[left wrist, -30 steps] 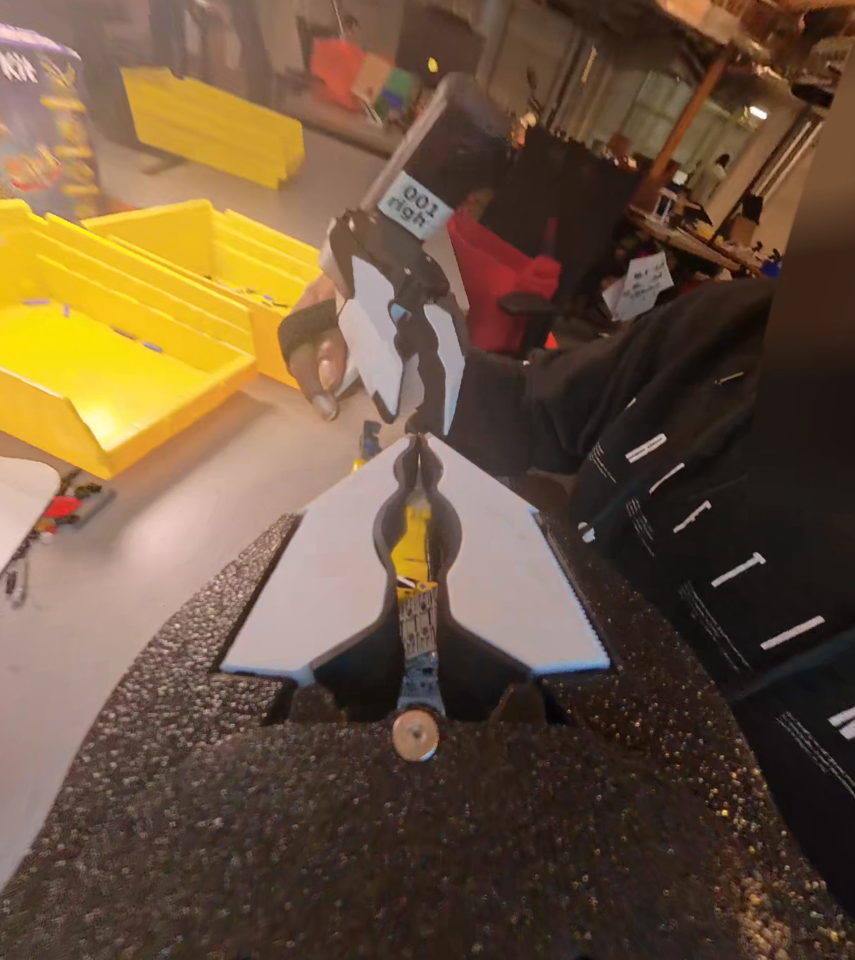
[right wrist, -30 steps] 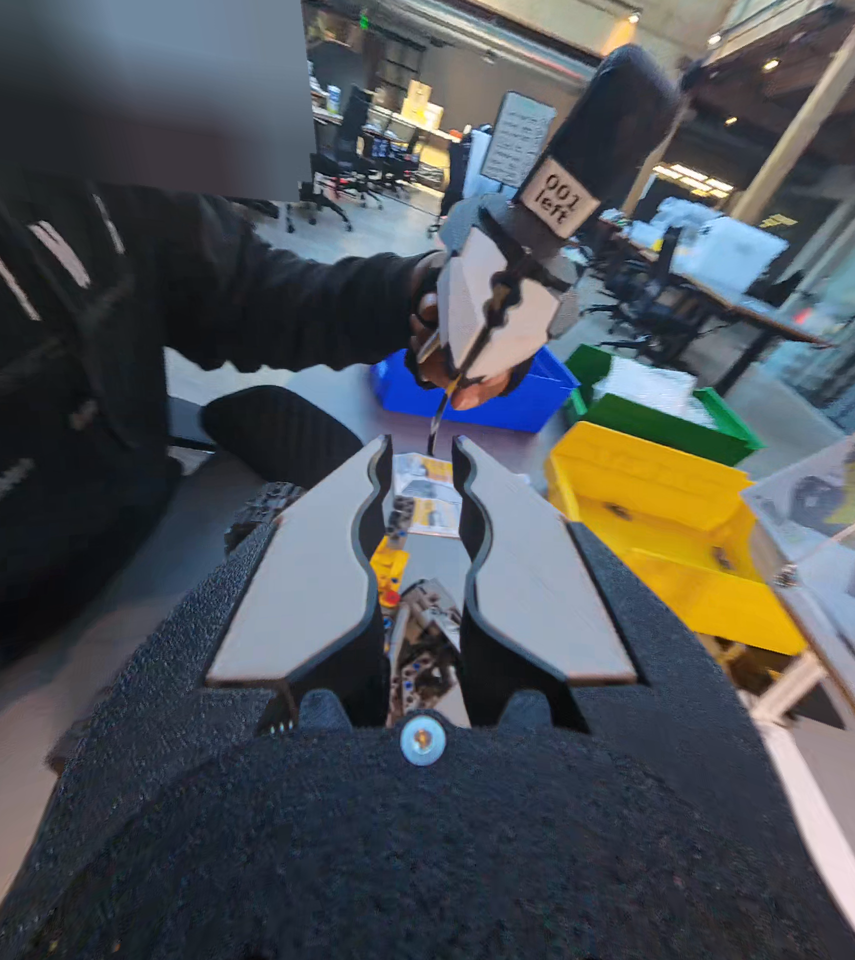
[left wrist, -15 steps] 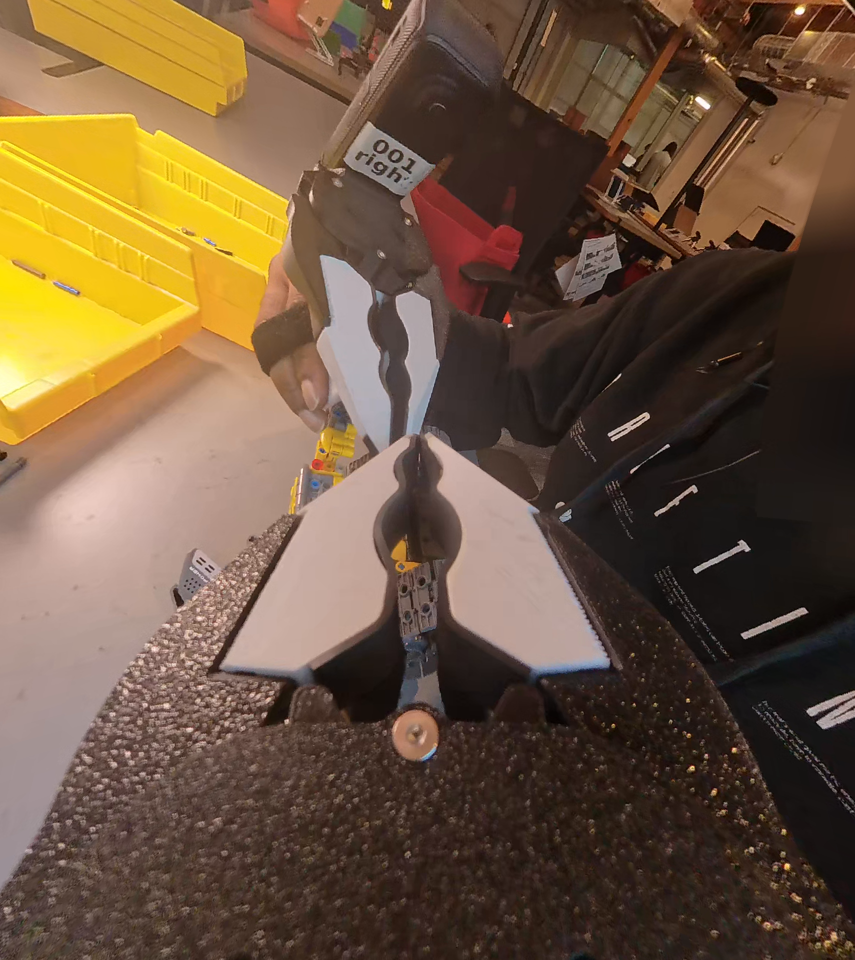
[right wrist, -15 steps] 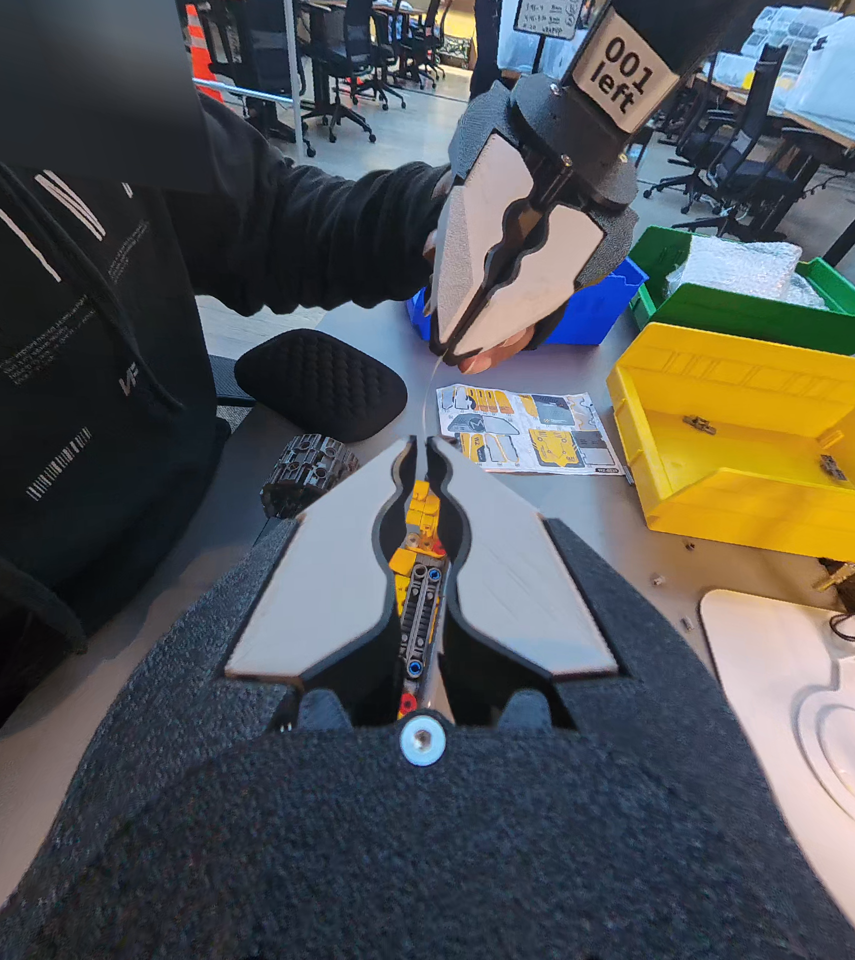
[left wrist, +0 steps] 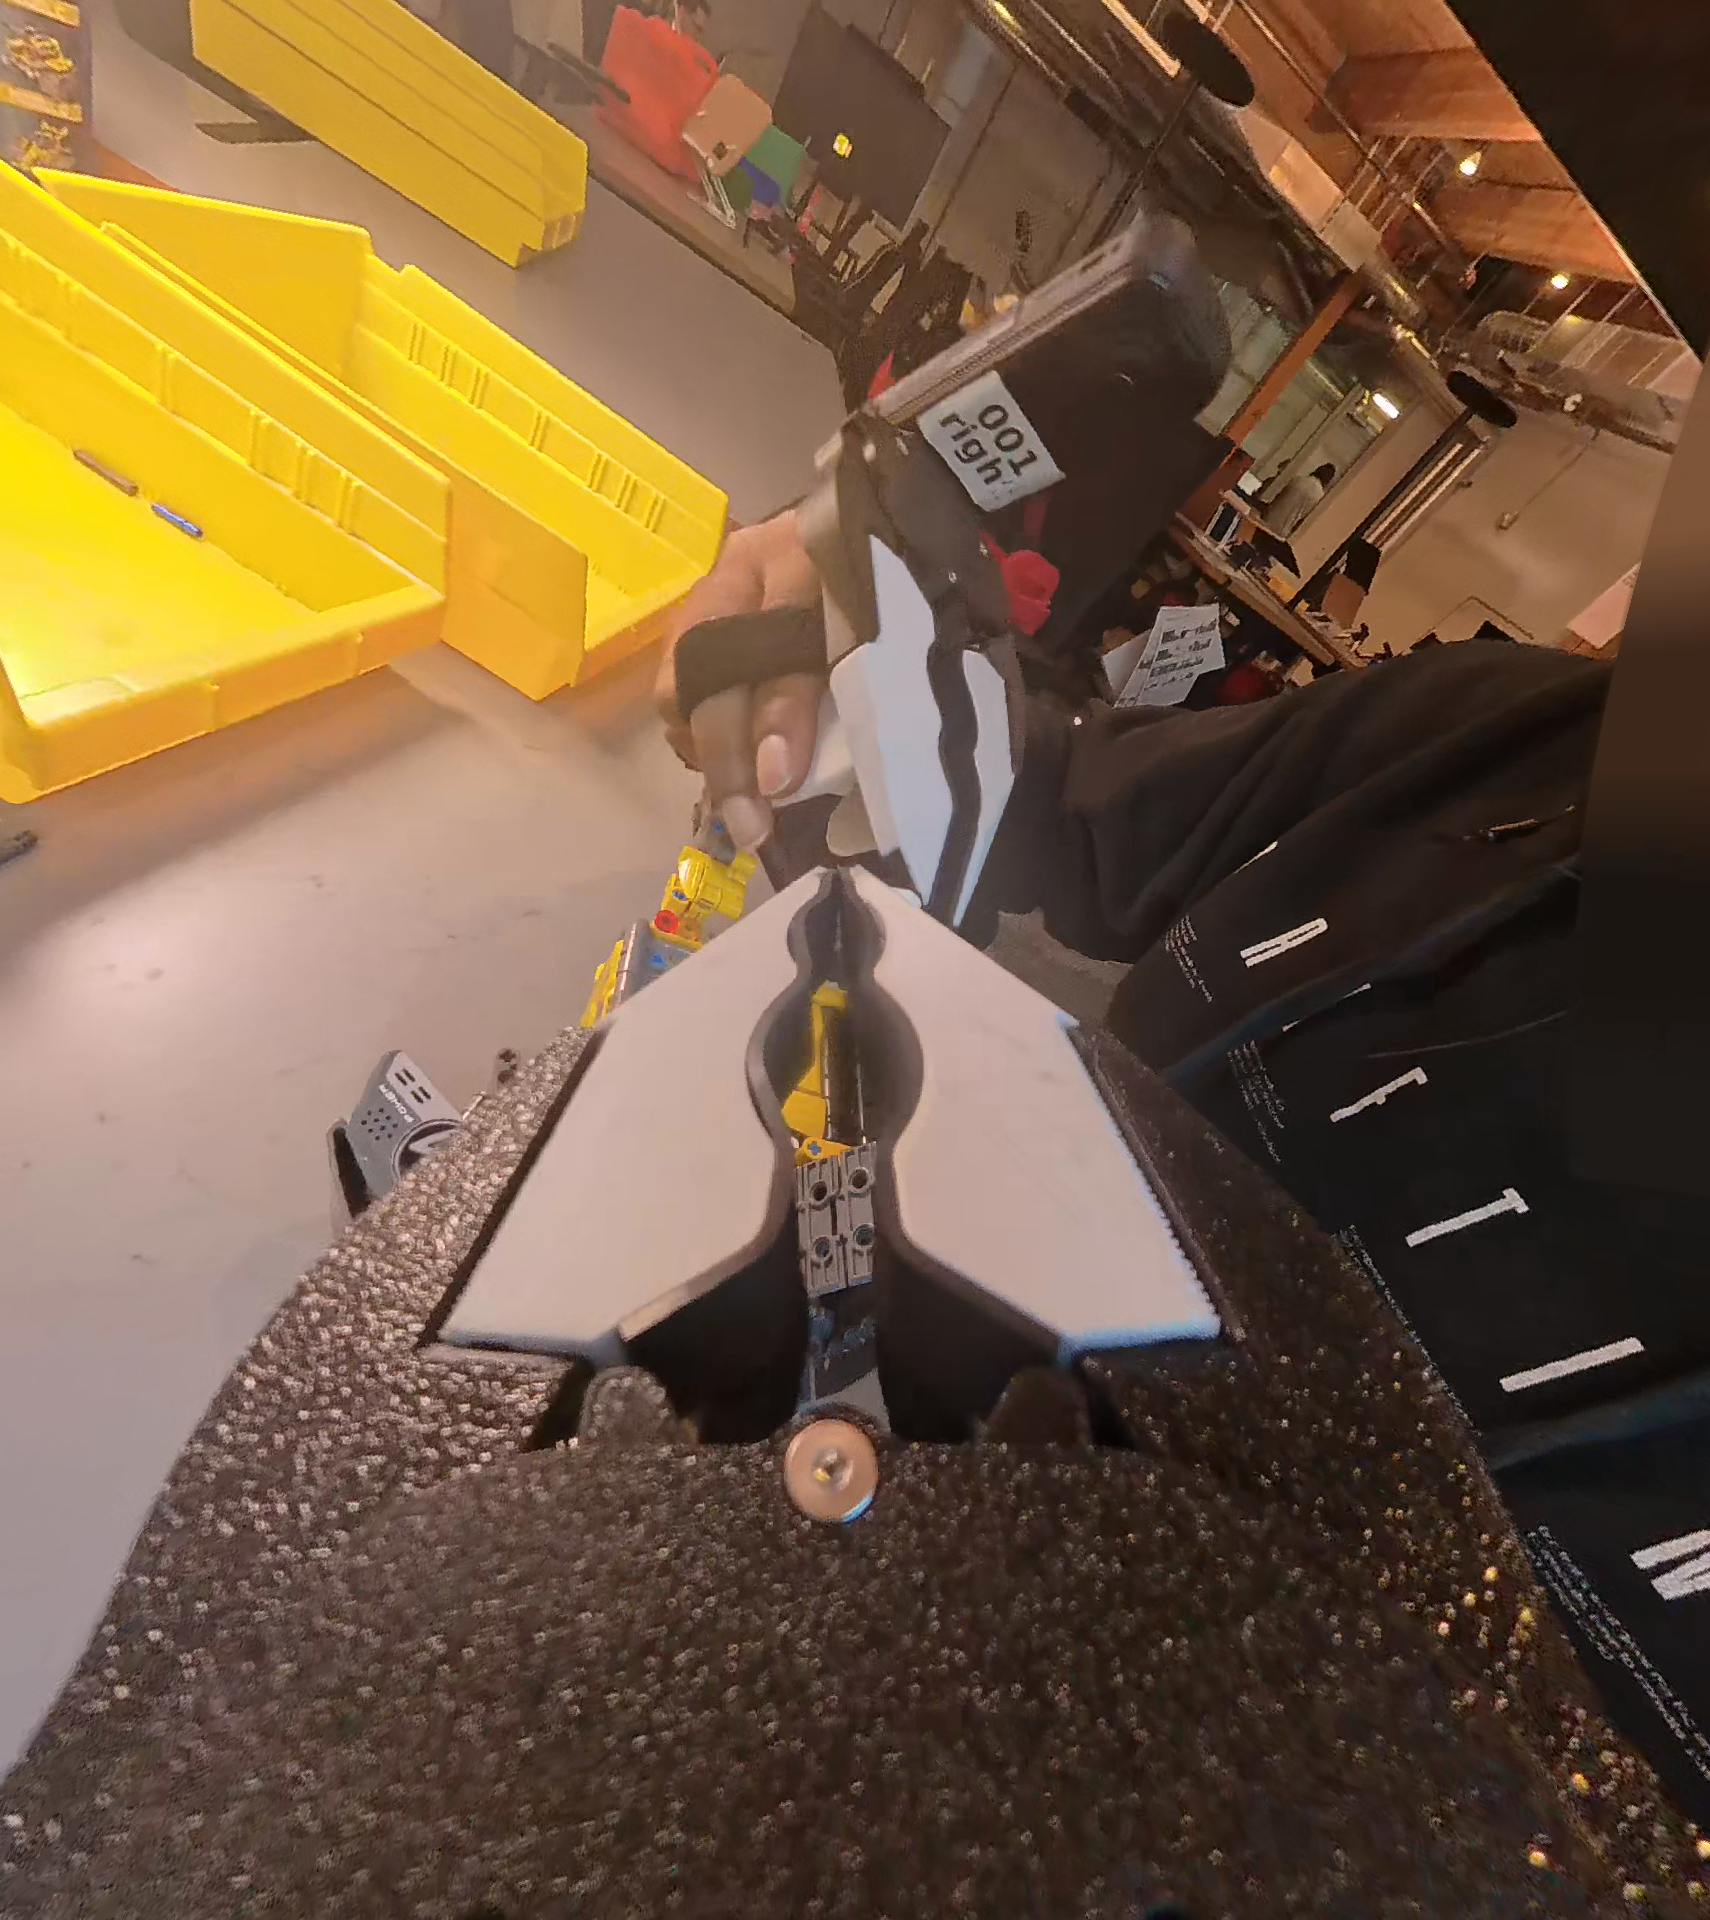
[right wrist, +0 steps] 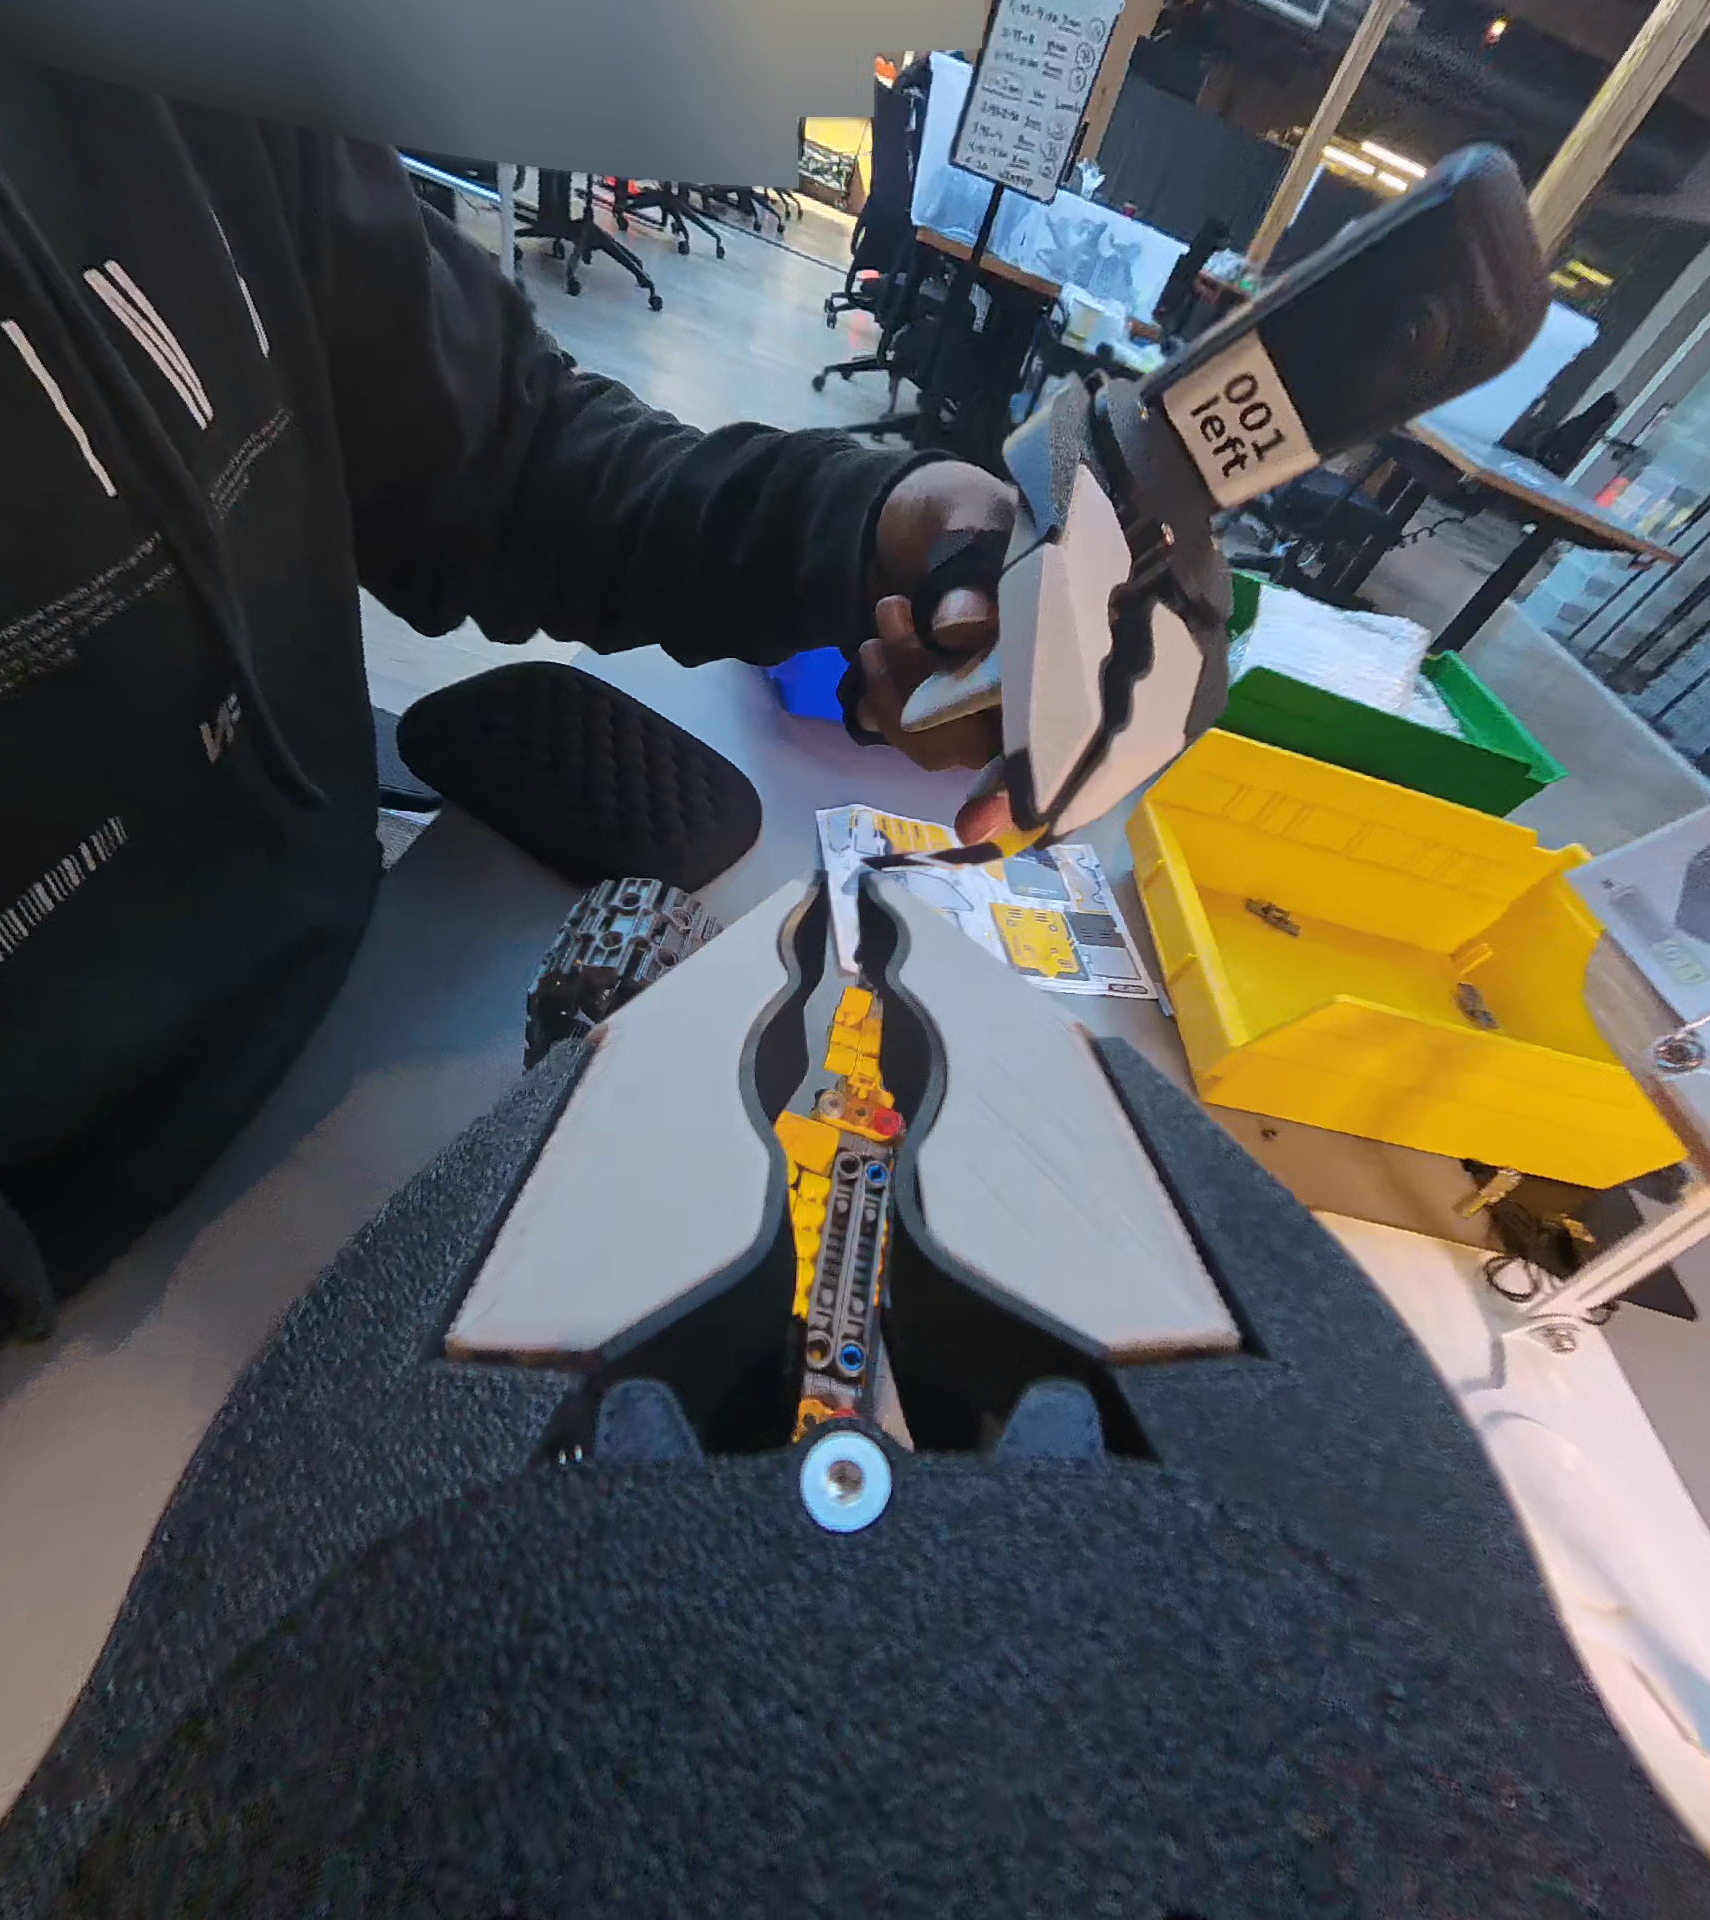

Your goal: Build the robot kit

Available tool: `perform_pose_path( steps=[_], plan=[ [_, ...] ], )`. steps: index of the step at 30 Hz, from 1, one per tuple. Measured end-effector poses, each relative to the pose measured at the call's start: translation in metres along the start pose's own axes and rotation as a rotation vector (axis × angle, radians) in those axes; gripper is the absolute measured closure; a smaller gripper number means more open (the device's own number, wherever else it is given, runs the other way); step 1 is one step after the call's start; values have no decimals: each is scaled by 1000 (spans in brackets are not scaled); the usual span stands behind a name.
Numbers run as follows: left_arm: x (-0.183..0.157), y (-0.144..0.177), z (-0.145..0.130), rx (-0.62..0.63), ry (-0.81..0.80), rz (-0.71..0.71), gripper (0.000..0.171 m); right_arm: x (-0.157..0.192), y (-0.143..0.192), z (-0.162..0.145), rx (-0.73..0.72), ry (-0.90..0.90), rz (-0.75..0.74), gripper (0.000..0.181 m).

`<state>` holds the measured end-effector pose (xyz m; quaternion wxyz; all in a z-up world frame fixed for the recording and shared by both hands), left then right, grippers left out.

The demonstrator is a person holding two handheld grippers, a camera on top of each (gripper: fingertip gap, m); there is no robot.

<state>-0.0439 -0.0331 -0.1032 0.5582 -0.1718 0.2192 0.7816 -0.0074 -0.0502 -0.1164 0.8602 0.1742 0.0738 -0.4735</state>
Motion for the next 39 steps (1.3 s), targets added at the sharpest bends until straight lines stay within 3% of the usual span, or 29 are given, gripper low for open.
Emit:
perform_pose_path(
  steps=[11, 29, 39],
  plan=[
    [-16, -1, 5, -41, 73, -99, 171, -9, 10, 1, 214, 650, -329, 163],
    [-26, -5, 8, -86, 164, -172, 171, -5, 6, 11, 239, 970, -480, 156],
    [-19, -8, 5, -78, 185, -161, 171, -3, 5, 9, 244, 965, -452, 165]
  ],
)
Point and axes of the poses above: each gripper's, where its closed fingertips meet, y back along the fingers, z out of its top, x = y × z across the jaws, the point moved 1 cm from there along y, back along the fingers
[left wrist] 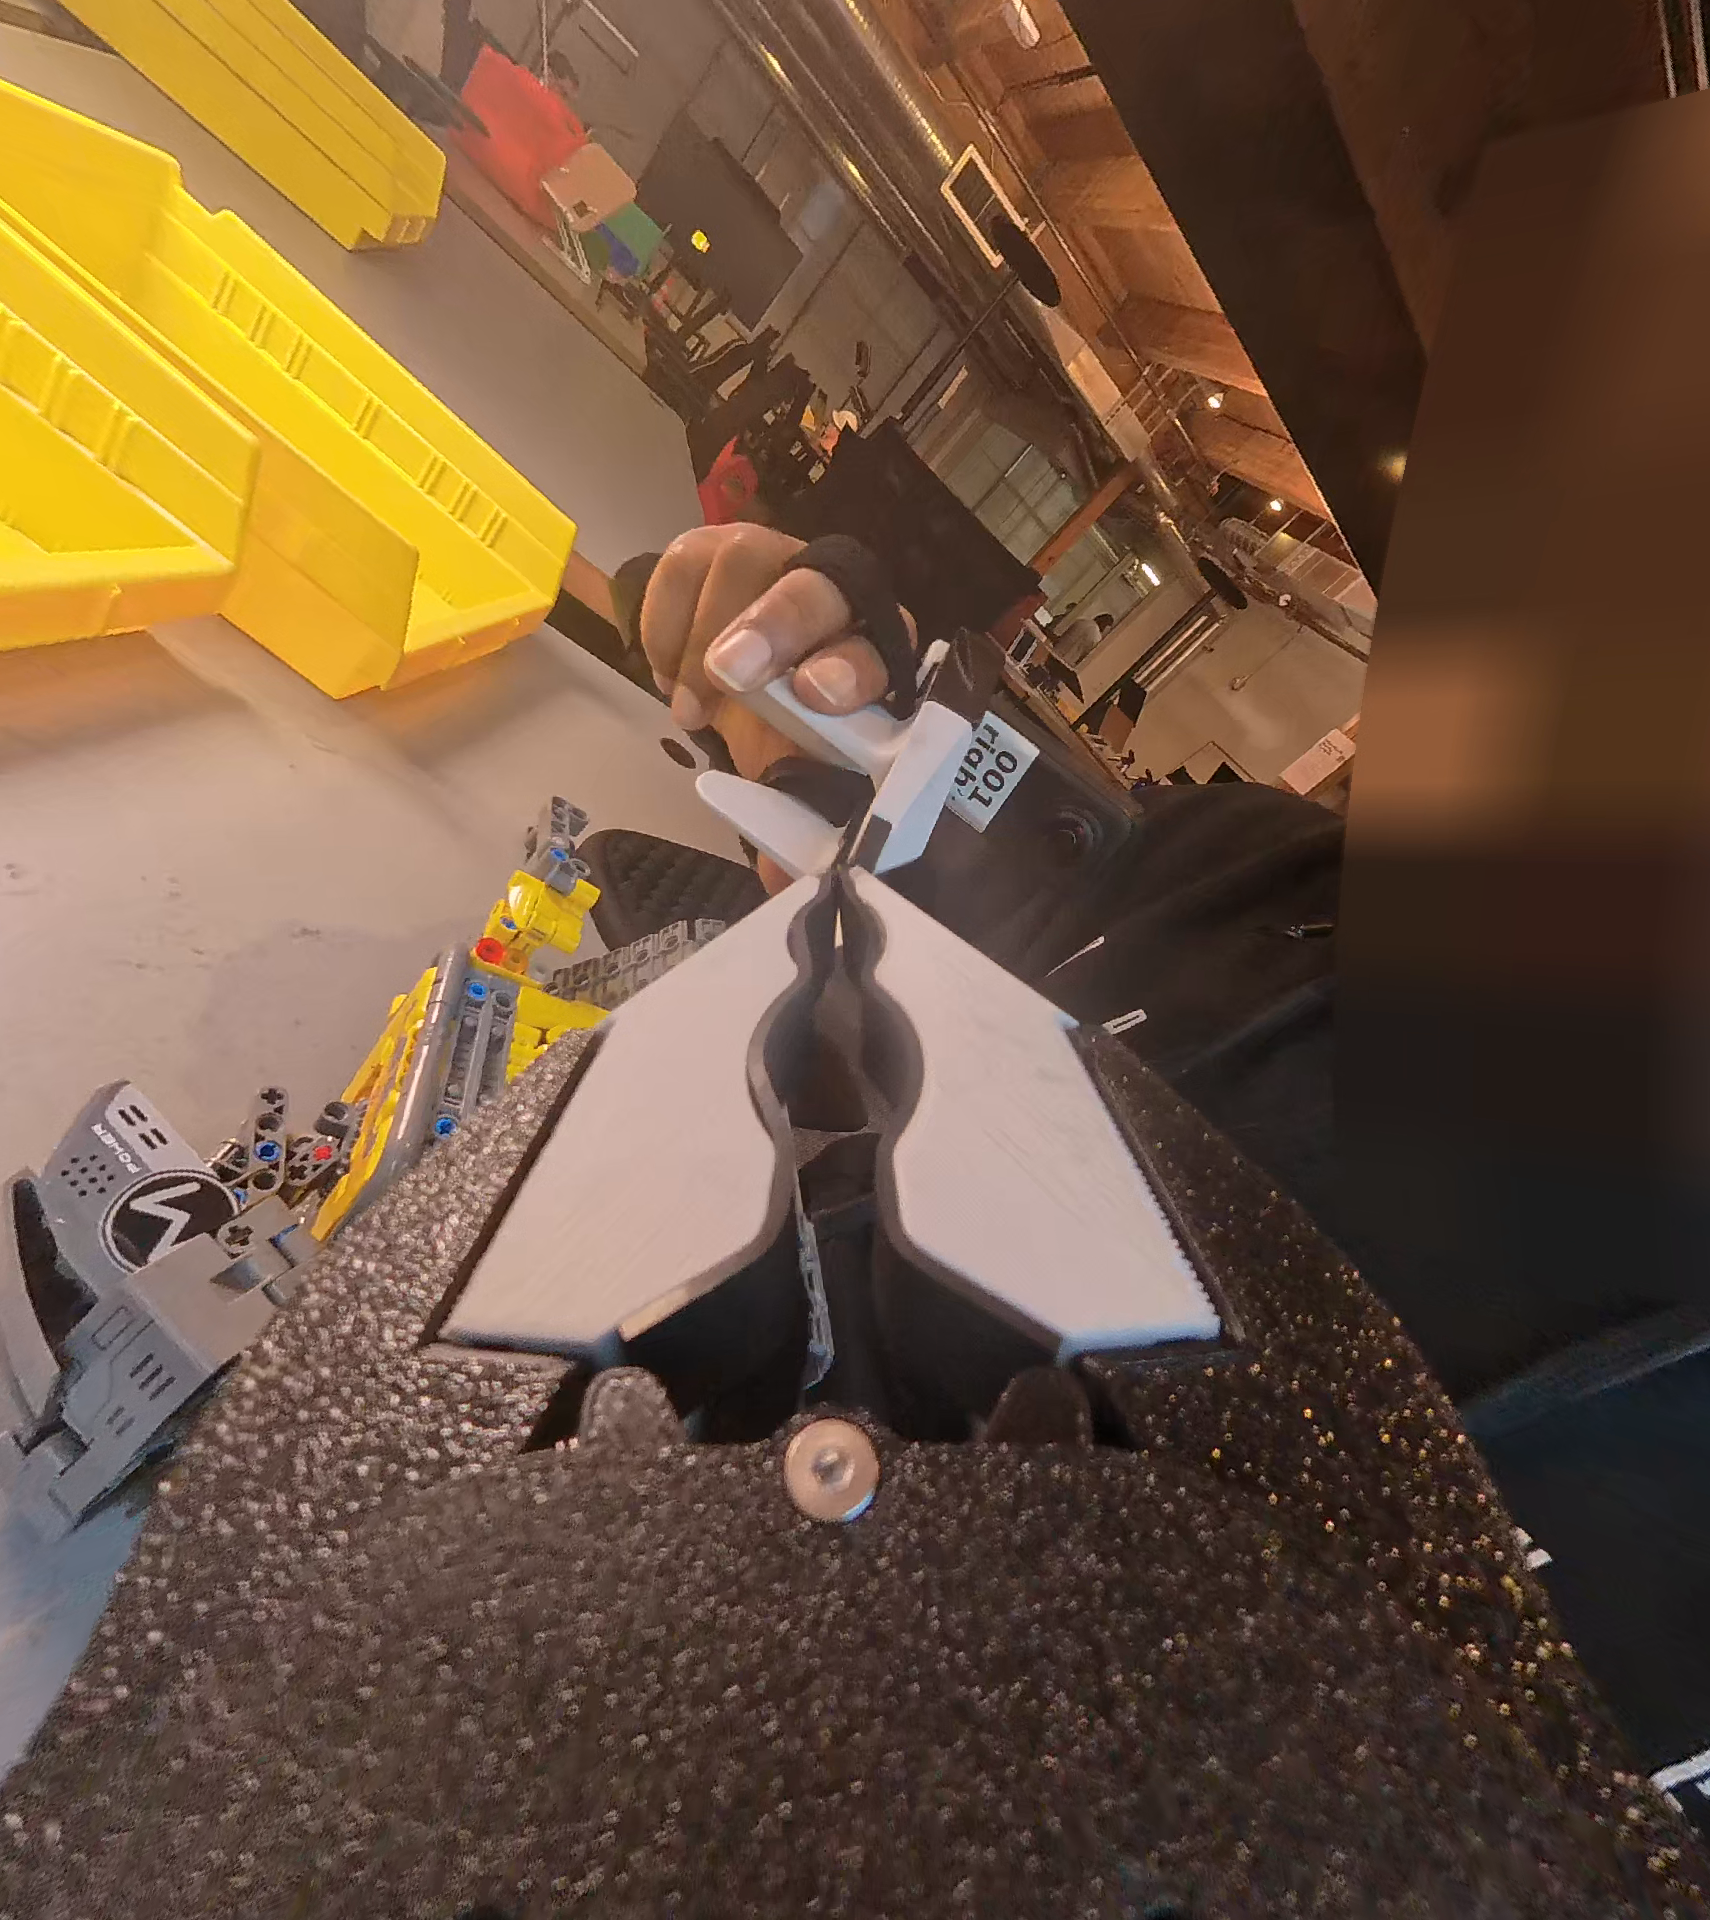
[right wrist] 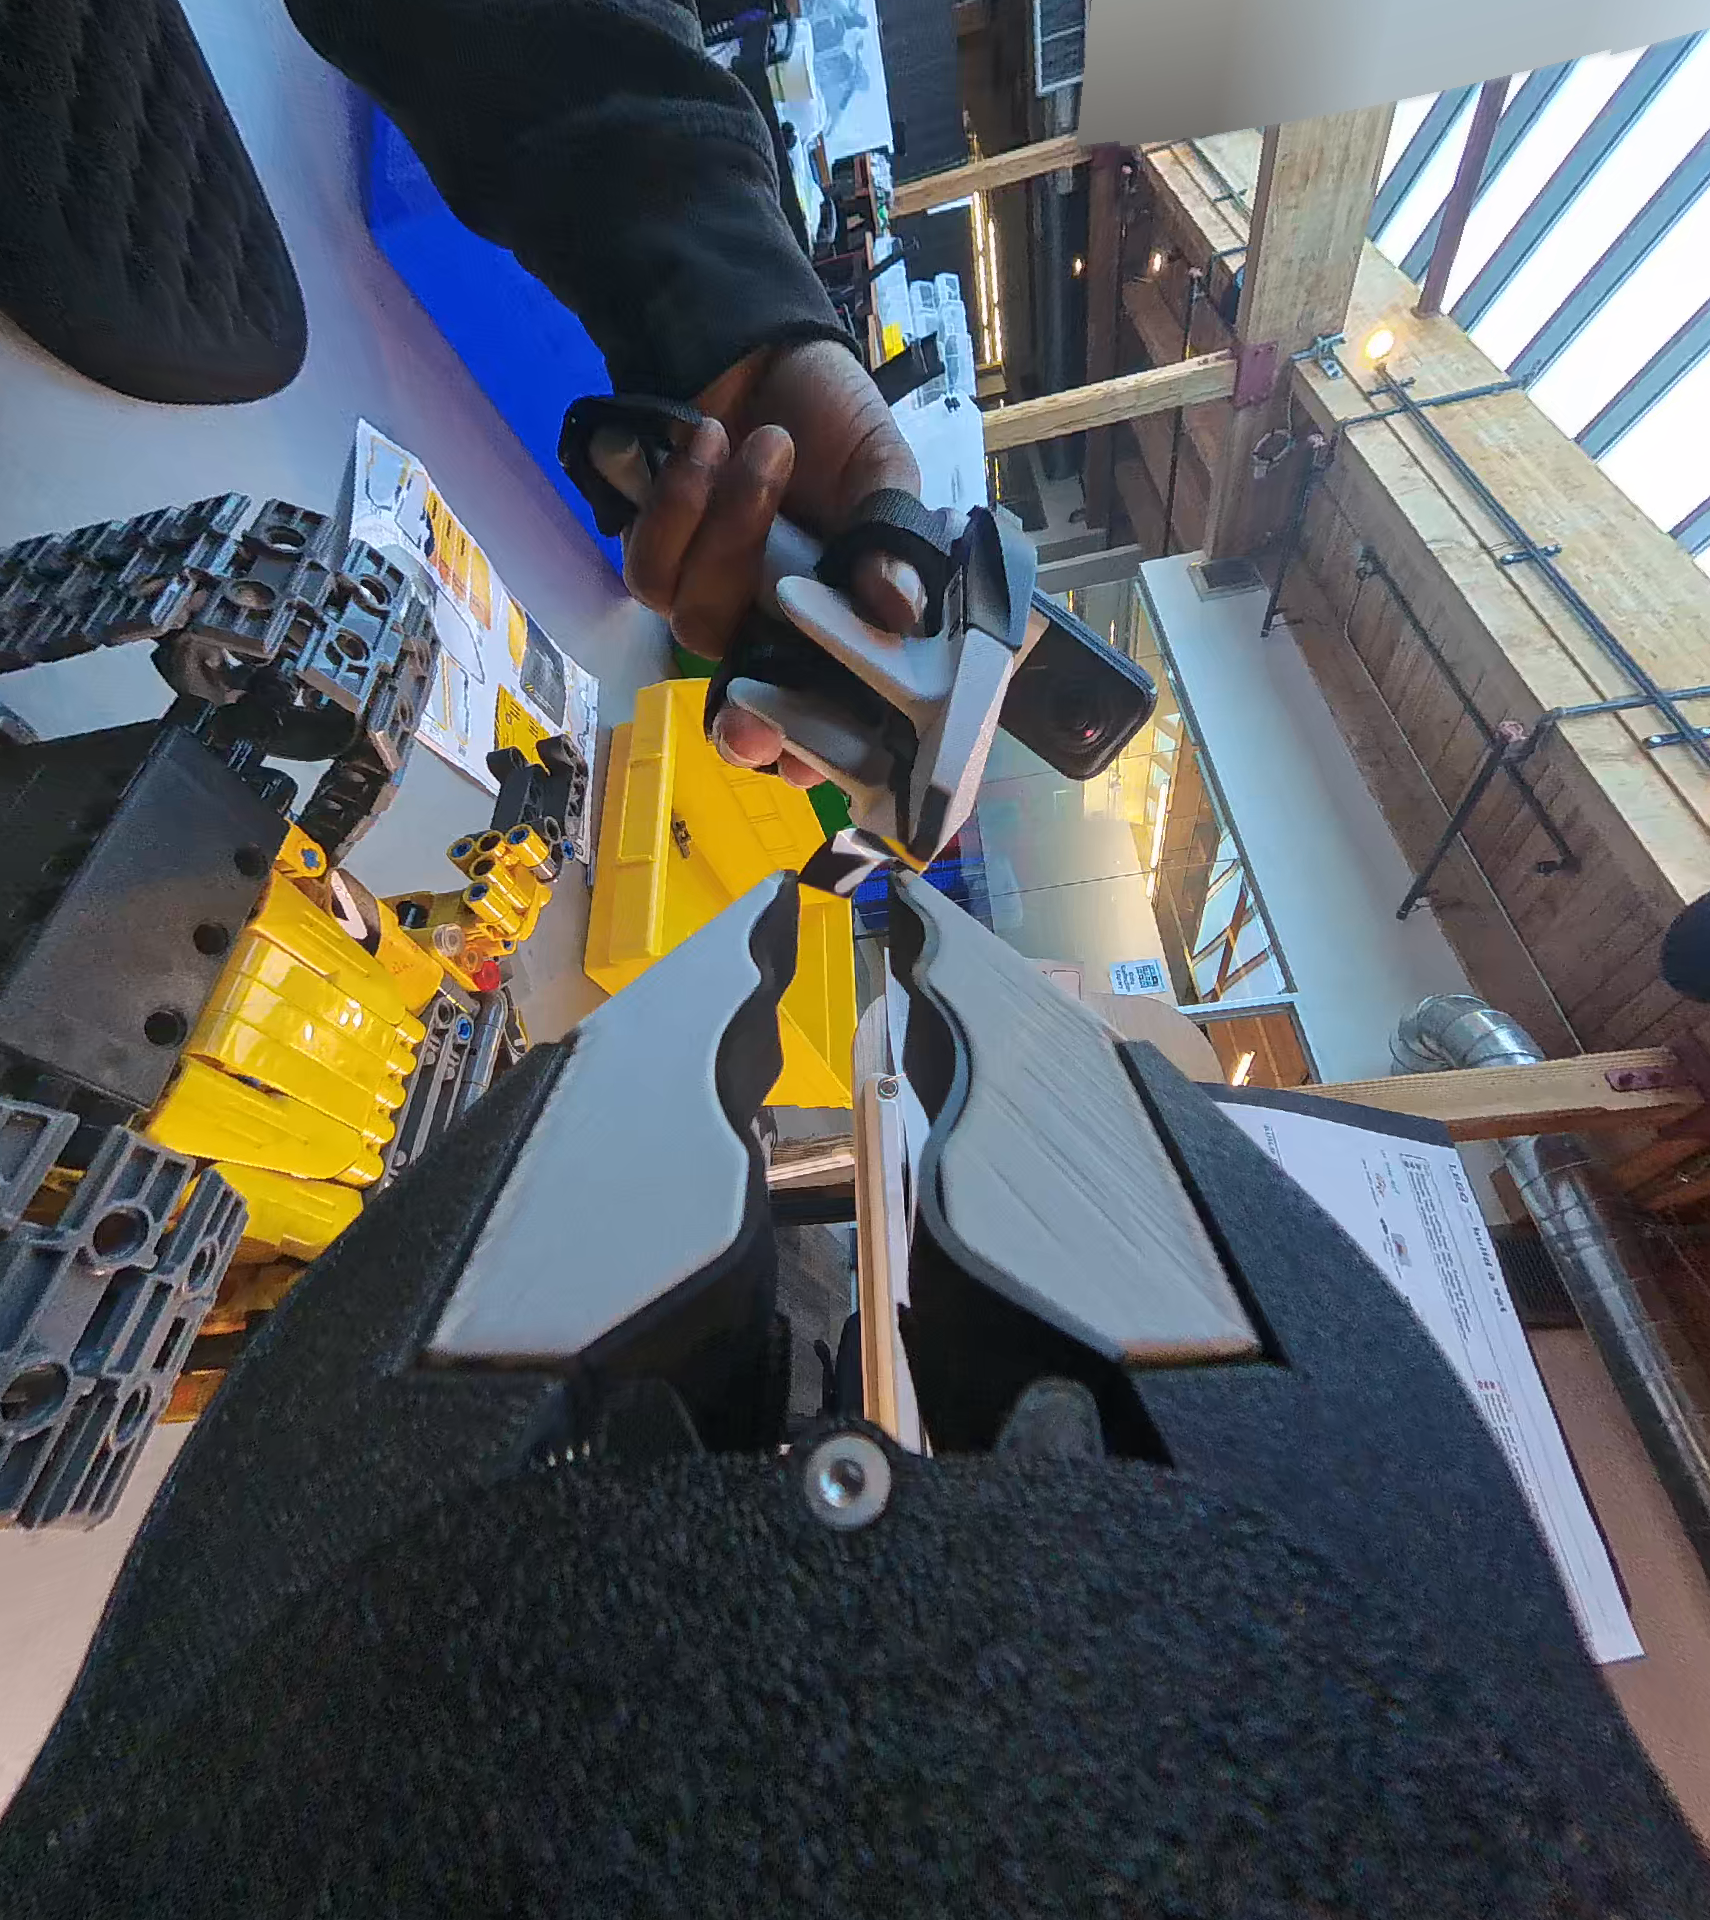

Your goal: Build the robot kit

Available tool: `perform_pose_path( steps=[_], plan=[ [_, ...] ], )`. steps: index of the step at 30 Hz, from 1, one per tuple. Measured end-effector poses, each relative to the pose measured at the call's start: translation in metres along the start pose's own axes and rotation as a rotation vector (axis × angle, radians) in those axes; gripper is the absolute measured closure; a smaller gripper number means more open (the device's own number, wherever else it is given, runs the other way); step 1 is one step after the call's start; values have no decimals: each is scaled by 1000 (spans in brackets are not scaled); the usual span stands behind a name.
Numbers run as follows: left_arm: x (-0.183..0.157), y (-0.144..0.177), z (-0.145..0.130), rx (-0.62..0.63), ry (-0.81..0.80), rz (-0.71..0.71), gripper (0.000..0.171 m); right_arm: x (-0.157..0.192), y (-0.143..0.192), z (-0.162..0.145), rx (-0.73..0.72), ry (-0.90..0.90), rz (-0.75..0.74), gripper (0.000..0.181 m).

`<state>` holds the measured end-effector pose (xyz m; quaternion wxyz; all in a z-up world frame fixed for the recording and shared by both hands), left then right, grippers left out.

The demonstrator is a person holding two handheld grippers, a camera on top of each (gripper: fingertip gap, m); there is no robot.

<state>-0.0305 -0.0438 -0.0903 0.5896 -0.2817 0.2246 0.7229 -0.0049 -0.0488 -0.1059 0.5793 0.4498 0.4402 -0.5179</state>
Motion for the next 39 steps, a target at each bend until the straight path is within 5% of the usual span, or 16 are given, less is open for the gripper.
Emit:
perform_pose_path(
  steps=[18, 39],
  plan=[
    [10, 2, -5, 4, 48, 32, 171, 14, 1, 0, -1, 27, 92, 159],
    [13, 3, -6, -7, 69, 41, 171, 12, -2, 2, 21, 188, 13, 168]
  ],
)
Point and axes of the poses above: each gripper's, where its closed fingertips meet, y back along the fingers, z out of its top, x = y × z across the jaws, the point moved 1 cm from there along y, back along the fingers
